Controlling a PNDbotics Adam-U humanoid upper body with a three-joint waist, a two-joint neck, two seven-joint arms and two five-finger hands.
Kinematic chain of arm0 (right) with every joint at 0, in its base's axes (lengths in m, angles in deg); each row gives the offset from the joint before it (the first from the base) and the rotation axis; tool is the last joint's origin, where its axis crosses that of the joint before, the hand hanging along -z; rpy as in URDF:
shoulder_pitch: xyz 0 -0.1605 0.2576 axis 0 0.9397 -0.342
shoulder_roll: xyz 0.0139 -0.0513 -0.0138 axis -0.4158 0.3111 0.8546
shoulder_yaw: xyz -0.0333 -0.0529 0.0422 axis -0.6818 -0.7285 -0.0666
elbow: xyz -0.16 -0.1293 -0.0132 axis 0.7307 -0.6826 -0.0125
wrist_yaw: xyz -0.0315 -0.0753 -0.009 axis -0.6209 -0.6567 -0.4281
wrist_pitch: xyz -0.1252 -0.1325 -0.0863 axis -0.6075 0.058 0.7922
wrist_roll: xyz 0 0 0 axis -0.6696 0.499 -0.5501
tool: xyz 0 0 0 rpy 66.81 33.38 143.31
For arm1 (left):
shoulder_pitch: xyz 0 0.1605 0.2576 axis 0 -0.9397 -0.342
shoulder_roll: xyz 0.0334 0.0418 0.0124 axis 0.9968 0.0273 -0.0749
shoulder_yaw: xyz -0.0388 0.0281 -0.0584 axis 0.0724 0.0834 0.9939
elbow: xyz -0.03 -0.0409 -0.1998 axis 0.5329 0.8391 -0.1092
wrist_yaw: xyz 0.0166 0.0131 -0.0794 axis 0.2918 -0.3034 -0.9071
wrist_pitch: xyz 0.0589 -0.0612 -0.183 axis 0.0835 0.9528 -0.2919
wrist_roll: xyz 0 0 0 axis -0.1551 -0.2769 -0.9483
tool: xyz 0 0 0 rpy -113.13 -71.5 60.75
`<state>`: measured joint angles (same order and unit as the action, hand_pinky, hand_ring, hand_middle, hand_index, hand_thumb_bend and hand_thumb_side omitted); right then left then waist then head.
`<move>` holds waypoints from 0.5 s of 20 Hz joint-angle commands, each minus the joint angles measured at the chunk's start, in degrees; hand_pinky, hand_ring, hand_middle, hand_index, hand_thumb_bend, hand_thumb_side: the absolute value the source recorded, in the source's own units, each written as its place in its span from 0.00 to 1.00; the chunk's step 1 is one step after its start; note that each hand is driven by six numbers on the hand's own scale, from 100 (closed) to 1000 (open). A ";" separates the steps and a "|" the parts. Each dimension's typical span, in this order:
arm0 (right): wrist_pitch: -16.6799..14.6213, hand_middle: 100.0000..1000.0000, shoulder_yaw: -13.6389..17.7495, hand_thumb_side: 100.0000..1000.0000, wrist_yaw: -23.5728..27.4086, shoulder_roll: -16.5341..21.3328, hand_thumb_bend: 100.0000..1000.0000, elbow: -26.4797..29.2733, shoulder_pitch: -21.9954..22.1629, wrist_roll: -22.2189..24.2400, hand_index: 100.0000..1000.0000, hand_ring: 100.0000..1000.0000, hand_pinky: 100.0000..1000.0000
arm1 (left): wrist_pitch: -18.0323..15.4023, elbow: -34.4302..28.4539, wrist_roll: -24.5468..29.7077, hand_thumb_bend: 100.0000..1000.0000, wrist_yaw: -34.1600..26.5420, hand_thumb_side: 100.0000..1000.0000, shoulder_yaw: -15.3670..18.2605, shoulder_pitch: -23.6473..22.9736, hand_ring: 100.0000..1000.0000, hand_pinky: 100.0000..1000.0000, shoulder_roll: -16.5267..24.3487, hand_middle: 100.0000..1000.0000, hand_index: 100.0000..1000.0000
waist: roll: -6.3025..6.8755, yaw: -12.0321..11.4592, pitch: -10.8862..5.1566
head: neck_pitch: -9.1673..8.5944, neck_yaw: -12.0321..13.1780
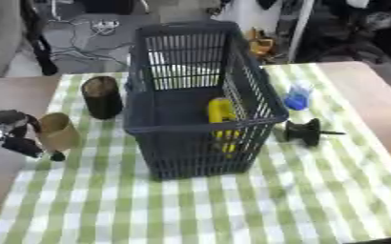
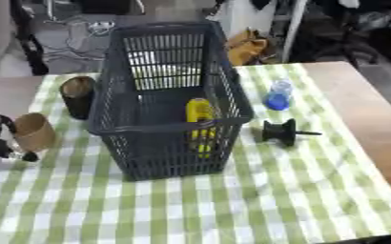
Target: Pick up objects on the table and place them in the box.
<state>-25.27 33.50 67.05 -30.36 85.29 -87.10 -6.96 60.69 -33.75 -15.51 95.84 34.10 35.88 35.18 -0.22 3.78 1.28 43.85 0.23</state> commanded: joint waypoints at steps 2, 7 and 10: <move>-0.11 0.71 0.28 0.71 0.26 0.97 0.02 0.41 -0.67 0.22 0.96 0.73 0.57 | 0.00 0.81 -1.26 0.99 0.91 0.68 0.00 1.57 0.55 0.71 0.62 0.26 0.80 | -0.93 0.00 -0.30 | 0.27 0.03; -0.13 0.71 0.24 0.71 0.32 0.92 0.02 0.40 -0.69 0.31 0.96 0.73 0.57 | 0.42 3.40 -2.98 0.99 2.84 0.66 -0.26 2.48 0.55 0.71 -0.34 0.28 0.79 | -1.03 0.06 -0.27 | 0.27 0.00; -0.15 0.71 0.26 0.71 0.34 0.87 0.02 0.37 -0.66 0.35 0.96 0.74 0.57 | 0.80 4.76 -4.44 0.99 3.90 0.63 -0.19 2.93 0.54 0.70 -0.74 0.33 0.65 | -1.05 0.13 -0.25 | 0.27 0.01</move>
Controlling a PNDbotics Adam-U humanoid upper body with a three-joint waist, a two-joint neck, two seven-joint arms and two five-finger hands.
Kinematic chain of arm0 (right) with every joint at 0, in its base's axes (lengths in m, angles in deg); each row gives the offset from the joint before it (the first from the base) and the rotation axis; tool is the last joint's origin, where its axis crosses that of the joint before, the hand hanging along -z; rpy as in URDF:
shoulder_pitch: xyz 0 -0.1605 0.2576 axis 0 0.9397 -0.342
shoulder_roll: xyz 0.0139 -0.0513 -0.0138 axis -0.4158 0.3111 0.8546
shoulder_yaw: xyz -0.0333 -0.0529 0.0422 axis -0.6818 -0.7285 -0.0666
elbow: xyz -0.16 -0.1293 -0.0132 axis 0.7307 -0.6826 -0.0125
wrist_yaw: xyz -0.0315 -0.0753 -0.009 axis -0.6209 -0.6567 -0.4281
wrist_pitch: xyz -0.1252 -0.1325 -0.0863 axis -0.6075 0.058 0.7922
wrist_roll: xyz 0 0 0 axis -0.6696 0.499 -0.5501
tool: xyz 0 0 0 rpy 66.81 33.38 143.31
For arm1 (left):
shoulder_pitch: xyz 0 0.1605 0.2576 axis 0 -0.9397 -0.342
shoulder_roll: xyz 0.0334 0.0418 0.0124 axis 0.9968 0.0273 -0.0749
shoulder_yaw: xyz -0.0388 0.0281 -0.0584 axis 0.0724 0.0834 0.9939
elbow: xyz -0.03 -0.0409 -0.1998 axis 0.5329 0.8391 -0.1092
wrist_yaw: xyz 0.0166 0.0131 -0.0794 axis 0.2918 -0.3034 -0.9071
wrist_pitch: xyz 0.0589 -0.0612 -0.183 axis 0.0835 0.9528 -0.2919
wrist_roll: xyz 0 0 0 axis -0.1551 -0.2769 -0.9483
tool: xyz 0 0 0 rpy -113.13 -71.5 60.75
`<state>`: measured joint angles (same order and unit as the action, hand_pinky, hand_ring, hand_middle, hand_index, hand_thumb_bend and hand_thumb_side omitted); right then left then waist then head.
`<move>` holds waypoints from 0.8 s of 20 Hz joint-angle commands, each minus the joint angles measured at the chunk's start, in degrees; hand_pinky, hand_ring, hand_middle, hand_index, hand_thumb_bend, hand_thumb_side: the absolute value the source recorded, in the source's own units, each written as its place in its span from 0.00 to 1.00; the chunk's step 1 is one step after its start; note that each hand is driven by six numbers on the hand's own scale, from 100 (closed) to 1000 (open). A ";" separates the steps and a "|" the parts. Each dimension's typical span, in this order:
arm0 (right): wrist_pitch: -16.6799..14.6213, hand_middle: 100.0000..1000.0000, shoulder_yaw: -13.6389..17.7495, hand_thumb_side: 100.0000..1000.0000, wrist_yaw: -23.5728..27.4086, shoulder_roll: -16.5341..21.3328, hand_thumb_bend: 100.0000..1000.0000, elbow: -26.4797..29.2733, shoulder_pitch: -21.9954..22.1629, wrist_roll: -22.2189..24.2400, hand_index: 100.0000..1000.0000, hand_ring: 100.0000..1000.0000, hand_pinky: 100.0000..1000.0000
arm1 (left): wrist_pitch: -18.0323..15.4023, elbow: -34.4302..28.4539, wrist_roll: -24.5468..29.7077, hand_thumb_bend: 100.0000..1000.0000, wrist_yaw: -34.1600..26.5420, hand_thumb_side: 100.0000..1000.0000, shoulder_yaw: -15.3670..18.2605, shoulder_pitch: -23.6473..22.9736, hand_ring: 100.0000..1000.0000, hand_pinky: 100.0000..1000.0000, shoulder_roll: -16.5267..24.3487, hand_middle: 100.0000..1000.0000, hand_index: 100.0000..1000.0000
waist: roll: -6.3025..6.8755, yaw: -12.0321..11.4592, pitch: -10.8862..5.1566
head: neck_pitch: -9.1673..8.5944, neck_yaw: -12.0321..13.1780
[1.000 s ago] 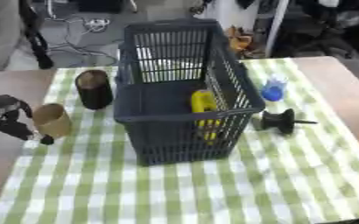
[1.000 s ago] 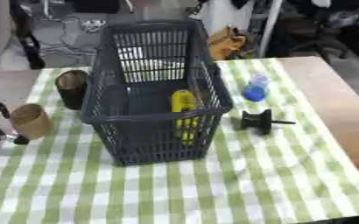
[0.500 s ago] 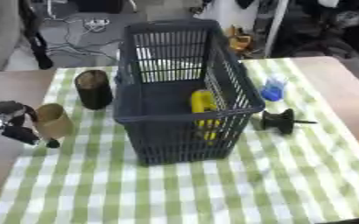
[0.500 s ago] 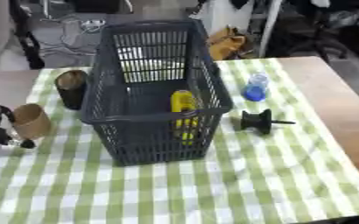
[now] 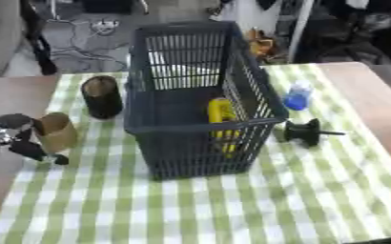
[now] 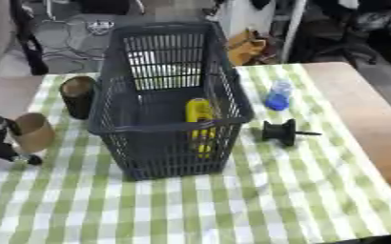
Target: Pick up objects on the table and place them in the box.
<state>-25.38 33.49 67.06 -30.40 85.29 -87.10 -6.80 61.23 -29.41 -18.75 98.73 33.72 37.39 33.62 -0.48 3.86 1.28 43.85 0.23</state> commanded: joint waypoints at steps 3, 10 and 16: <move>-0.06 0.71 0.29 0.71 0.34 0.92 0.02 0.36 -0.65 0.21 0.96 0.74 0.57 | 0.75 1.45 -2.89 1.00 2.06 0.64 0.25 1.77 0.54 0.70 0.56 0.34 0.57 | -0.79 0.10 -0.25 | 0.27 0.00; -0.10 0.71 0.32 0.71 0.36 0.92 0.02 0.32 -0.64 0.25 0.96 0.74 0.57 | 1.84 2.96 -7.08 1.00 3.80 0.70 0.23 2.33 0.55 0.70 0.18 0.41 0.52 | -0.78 0.18 -0.27 | 0.27 -0.01; -0.12 0.71 0.35 0.71 0.35 0.97 0.02 0.28 -0.65 0.27 0.96 0.74 0.57 | -0.13 2.46 -4.02 1.00 3.97 0.74 -0.17 1.94 0.60 0.72 0.66 0.47 0.66 | -0.76 0.17 -0.28 | 0.27 -0.16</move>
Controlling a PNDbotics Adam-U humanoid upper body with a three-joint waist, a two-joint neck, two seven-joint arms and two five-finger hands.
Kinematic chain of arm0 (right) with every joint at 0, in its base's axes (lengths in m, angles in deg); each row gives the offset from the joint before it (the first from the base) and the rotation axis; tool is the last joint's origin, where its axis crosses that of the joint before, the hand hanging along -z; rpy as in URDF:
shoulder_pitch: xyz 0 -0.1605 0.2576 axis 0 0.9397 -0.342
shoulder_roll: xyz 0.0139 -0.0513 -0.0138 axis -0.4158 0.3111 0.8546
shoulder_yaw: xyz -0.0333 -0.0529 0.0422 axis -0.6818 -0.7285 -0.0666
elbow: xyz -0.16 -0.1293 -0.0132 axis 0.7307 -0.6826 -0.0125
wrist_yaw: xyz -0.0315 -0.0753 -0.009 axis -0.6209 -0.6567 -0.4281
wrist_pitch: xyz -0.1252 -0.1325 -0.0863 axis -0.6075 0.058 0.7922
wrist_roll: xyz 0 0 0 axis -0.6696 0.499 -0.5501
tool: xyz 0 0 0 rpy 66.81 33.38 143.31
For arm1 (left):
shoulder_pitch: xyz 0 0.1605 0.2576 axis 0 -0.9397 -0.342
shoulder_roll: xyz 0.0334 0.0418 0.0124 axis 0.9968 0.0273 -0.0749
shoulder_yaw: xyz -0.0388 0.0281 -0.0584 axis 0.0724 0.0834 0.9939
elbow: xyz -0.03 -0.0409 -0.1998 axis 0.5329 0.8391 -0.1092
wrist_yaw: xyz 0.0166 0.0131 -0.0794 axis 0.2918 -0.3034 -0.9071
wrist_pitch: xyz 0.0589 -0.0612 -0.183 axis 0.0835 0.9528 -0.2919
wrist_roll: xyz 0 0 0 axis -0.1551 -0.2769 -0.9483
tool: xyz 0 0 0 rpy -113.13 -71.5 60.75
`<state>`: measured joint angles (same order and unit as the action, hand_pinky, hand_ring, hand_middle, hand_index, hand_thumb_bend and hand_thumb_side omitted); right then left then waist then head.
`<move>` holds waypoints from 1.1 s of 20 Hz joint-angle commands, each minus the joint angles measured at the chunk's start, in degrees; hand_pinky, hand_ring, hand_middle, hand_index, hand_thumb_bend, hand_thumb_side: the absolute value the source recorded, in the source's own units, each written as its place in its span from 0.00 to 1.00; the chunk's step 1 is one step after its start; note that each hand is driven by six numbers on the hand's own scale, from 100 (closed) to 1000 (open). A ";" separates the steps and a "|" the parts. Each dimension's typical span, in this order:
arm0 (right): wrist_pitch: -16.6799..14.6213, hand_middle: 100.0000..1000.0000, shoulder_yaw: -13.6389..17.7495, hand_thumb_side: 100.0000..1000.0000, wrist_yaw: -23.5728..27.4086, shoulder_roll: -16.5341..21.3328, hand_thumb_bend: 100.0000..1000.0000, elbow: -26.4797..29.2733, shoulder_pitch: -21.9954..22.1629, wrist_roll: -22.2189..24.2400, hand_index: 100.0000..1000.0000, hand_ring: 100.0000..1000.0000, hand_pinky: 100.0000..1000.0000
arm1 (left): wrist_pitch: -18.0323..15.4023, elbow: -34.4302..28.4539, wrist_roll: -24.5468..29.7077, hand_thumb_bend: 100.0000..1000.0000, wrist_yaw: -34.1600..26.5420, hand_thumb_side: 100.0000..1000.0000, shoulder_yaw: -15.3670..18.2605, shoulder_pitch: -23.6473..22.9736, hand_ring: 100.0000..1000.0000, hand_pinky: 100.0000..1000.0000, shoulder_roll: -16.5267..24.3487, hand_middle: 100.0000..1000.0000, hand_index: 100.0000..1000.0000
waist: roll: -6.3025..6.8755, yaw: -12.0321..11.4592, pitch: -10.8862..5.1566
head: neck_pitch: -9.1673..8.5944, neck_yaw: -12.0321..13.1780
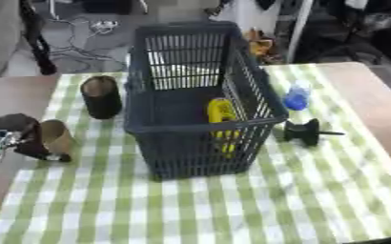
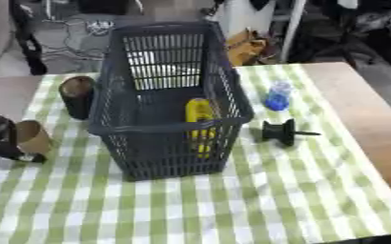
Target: Pick up objects on the table and place them in the box.
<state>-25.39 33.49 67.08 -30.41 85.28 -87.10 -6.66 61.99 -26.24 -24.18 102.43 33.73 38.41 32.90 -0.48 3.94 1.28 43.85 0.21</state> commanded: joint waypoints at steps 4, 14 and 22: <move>-0.11 0.71 0.35 0.71 0.32 0.98 0.02 0.25 -0.62 0.17 0.96 0.74 0.57 | -1.77 -2.71 5.30 1.00 1.16 0.74 0.01 0.94 0.60 0.72 1.84 0.47 0.67 | -0.74 0.02 -0.30 | 0.27 -0.19; -0.16 0.71 0.39 0.71 0.30 1.10 0.02 0.18 -0.56 0.20 0.96 0.74 0.57 | -3.53 -9.36 11.63 1.00 2.58 0.76 0.20 1.38 0.59 0.73 3.82 0.37 0.69 | -0.76 -0.03 -0.38 | 0.27 -0.39; -0.18 0.71 0.43 0.71 0.29 1.21 0.02 0.10 -0.61 0.20 0.96 0.74 0.57 | -5.82 -12.69 18.22 1.00 1.42 0.74 0.03 -0.02 0.59 0.73 5.35 0.41 0.74 | -0.67 0.00 -0.45 | 0.27 -0.61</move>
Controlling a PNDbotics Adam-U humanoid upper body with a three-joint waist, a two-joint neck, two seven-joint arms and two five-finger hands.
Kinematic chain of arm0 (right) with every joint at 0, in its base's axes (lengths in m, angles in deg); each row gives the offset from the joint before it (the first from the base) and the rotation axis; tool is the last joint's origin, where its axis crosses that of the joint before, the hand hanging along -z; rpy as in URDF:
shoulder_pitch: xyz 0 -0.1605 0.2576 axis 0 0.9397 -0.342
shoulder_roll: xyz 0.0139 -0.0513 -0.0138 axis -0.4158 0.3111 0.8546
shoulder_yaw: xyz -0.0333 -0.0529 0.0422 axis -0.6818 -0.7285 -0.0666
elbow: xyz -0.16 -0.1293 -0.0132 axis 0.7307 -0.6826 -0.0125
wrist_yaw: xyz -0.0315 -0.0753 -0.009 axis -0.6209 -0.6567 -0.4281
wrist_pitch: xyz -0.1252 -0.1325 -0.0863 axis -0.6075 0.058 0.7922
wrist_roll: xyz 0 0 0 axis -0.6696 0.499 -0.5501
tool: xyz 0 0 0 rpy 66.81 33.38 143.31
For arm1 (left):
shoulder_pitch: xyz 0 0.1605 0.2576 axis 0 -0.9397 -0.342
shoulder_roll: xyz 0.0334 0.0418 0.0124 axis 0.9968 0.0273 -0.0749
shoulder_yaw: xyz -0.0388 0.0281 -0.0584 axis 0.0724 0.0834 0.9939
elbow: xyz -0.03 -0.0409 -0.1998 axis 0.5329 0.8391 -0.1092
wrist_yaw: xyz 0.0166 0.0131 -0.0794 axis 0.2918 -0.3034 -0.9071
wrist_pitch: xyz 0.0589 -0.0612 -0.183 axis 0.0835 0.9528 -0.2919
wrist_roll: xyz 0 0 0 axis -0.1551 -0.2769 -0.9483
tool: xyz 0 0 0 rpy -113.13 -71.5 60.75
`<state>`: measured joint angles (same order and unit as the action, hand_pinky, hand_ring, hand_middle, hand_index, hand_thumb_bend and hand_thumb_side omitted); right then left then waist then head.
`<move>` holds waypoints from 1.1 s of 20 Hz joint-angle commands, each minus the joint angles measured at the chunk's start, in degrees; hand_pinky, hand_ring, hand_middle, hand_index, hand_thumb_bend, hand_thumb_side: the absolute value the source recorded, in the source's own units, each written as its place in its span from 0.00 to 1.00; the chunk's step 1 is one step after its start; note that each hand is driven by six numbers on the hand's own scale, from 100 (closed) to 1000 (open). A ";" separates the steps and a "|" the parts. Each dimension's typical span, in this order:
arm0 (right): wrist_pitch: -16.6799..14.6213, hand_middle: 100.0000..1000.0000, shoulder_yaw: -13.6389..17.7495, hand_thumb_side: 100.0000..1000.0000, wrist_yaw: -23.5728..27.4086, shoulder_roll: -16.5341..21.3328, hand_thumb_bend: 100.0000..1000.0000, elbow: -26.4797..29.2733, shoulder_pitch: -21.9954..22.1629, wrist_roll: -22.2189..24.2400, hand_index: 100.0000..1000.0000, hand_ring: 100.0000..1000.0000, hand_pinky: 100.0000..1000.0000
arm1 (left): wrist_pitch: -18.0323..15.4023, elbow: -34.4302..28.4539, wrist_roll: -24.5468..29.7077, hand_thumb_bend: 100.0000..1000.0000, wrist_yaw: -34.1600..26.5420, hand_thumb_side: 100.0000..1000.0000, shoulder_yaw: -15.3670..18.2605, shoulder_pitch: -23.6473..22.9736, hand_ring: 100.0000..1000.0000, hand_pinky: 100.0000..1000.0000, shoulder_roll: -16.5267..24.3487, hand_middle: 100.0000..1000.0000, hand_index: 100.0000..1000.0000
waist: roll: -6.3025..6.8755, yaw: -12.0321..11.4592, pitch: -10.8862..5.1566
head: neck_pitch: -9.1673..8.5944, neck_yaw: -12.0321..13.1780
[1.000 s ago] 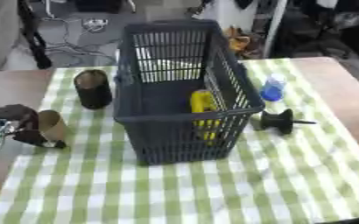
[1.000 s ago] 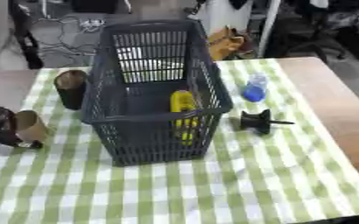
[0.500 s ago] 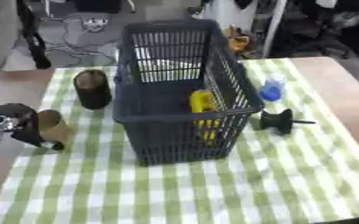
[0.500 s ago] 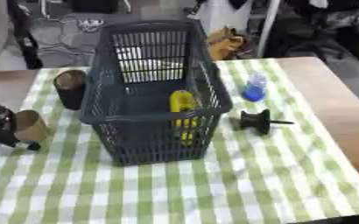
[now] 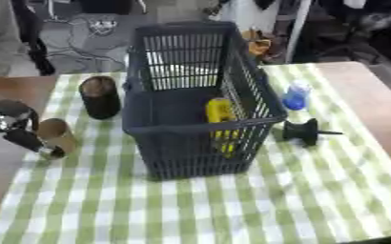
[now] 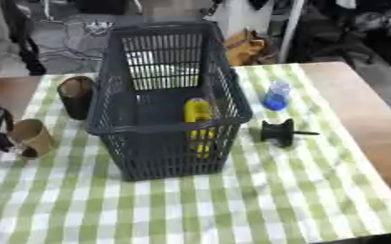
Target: Pick up objects on the table and place them in the box.
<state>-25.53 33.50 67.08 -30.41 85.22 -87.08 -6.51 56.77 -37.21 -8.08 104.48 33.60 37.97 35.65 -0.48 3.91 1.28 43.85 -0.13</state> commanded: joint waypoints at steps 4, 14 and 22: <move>-0.05 0.71 0.42 0.71 0.29 1.21 0.02 0.16 -0.62 0.04 0.96 0.74 0.57 | -0.93 -3.30 5.55 1.00 -1.46 0.75 0.35 -0.09 0.60 0.73 3.29 0.44 0.77 | -0.63 -0.05 -0.46 | 0.26 -0.31; -0.07 0.71 0.41 0.71 0.26 1.28 0.02 0.14 -0.59 0.07 0.96 0.73 0.57 | -0.02 -4.84 6.03 0.99 1.24 0.78 0.99 -0.75 0.64 0.74 4.09 0.50 0.82 | -0.69 -0.28 -0.44 | 0.26 -0.25; -0.09 0.71 0.37 0.71 0.28 1.29 0.02 0.16 -0.65 0.10 0.96 0.73 0.57 | 0.59 -2.48 3.93 1.00 0.83 0.76 0.99 -1.67 0.63 0.73 2.60 0.49 0.82 | -0.83 -0.30 -0.39 | 0.26 -0.36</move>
<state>-25.54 33.50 67.08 -30.41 84.96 -87.08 -6.50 57.24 -39.42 -3.50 105.49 34.06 35.63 37.32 -0.48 3.60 1.28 43.85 -0.37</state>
